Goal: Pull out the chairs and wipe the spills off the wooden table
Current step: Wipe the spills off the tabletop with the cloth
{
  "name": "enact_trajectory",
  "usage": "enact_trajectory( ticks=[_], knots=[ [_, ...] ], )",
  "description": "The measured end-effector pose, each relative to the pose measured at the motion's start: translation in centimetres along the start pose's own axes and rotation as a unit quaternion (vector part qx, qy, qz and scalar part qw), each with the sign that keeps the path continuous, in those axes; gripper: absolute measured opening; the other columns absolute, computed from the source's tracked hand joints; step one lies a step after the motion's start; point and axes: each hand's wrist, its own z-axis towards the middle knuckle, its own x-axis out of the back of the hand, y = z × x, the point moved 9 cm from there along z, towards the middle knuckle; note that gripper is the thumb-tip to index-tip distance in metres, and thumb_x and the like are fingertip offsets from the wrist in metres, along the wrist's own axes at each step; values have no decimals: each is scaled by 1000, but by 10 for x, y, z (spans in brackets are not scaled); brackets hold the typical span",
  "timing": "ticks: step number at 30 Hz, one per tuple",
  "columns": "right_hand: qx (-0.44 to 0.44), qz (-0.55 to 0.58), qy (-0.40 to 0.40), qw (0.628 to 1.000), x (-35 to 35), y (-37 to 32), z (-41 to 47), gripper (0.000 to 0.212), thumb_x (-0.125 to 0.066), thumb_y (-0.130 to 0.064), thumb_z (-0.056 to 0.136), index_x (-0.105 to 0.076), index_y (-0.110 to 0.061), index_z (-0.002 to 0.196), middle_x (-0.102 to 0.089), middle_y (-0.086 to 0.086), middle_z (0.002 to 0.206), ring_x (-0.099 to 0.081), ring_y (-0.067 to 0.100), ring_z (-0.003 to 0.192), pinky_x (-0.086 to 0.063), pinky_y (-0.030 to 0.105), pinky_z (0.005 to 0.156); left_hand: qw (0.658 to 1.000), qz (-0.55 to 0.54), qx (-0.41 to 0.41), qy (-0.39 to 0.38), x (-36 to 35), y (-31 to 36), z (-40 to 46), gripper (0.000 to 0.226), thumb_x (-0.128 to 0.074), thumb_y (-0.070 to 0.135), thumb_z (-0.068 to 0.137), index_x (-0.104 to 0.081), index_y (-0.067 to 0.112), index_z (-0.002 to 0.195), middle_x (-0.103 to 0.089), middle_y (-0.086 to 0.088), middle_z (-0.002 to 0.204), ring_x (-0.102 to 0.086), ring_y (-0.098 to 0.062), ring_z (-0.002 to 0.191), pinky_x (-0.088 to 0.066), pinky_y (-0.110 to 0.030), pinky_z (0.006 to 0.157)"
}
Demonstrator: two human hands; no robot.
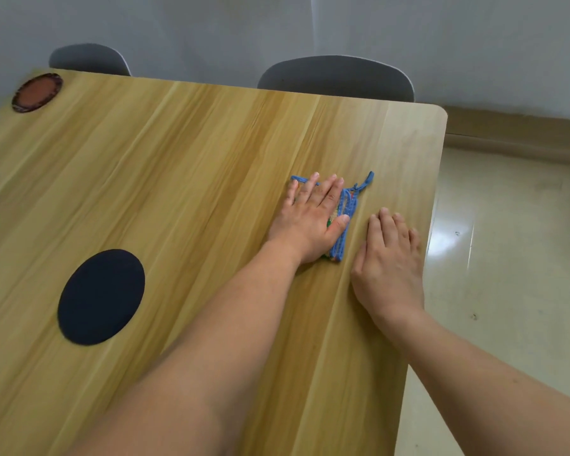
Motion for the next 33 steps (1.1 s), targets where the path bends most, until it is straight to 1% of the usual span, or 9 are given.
enact_trajectory(
  ticks=[4, 10, 13, 16, 18, 22, 26, 29, 33],
  knots=[
    [1, -3, -13, 1000, 2, -2, 0, 57, -26, -27, 93, -40, -6, 145, -32, 10, 155, -23, 27, 145, -14, 44, 119, 1000, -8, -4, -3, -5, 1, -32, 67, -15, 53, 102, 9, 22, 157, 10, 8, 165, 17, -17, 151, 10, -48, 121],
    [-2, 7, -28, 1000, 2, -3, -1, 53, -32, -23, 98, -34, -7, 148, -26, 9, 158, -16, 26, 147, -9, 43, 120, 1000, -3, 4, -27, -26, 2, -111, 73, -3, 58, 95, 9, 21, 156, 11, 7, 165, 20, -18, 150, 10, -48, 121],
    [-1, 12, -30, 999, 3, -3, -1, 53, -31, -23, 97, -34, -7, 148, -25, 9, 158, -15, 26, 147, -8, 44, 120, 999, -4, 0, -34, -37, 6, -151, 70, -7, 57, 98, 11, 21, 155, 15, 7, 164, 23, -17, 149, 9, -48, 121],
    [-1, 18, -35, 999, 4, -2, -1, 54, -30, -23, 97, -32, -8, 149, -23, 8, 159, -12, 24, 148, -5, 43, 121, 1000, 1, -5, -25, -48, 6, -195, 69, -13, 56, 101, -3, 18, 158, 0, 3, 166, 9, -21, 152, 0, -50, 120],
    [0, 17, -37, 999, 4, -2, -1, 55, -30, -24, 97, -31, -8, 149, -21, 7, 159, -11, 24, 148, -4, 42, 121, 999, 6, -4, -32, -54, 5, -213, 69, -8, 56, 101, -8, 17, 158, -5, 2, 166, 4, -22, 153, -5, -51, 119],
    [1, 16, -31, 999, 4, -3, -1, 55, -30, -22, 97, -31, -7, 149, -22, 8, 159, -12, 24, 148, -5, 43, 121, 999, 1, 4, -46, -55, 4, -216, 70, -7, 58, 99, 10, 22, 156, 14, 7, 164, 22, -17, 149, 6, -50, 121],
    [0, 13, -37, 999, 2, -2, -5, 55, -28, -23, 98, -27, -8, 151, -17, 7, 160, -8, 23, 149, -1, 40, 121, 998, 8, 11, -62, -54, 4, -217, 70, -4, 58, 97, 19, 24, 154, 23, 9, 162, 30, -16, 146, 11, -49, 121],
    [12, 14, -55, 998, 3, -4, -18, 54, -29, -23, 99, -28, -8, 150, -18, 7, 160, -8, 23, 149, -3, 40, 122, 998, 11, 14, -67, -53, 4, -217, 70, -3, 58, 96, 21, 25, 153, 25, 9, 162, 31, -16, 146, 12, -49, 120],
    [22, 24, -53, 998, 12, -14, -75, 49, -39, -18, 97, -39, -5, 145, -30, 11, 156, -22, 28, 145, -11, 45, 120, 998, 17, 12, -65, -50, 5, -217, 71, -3, 58, 96, 19, 25, 154, 20, 8, 163, 26, -17, 148, 10, -49, 121]
  ],
)
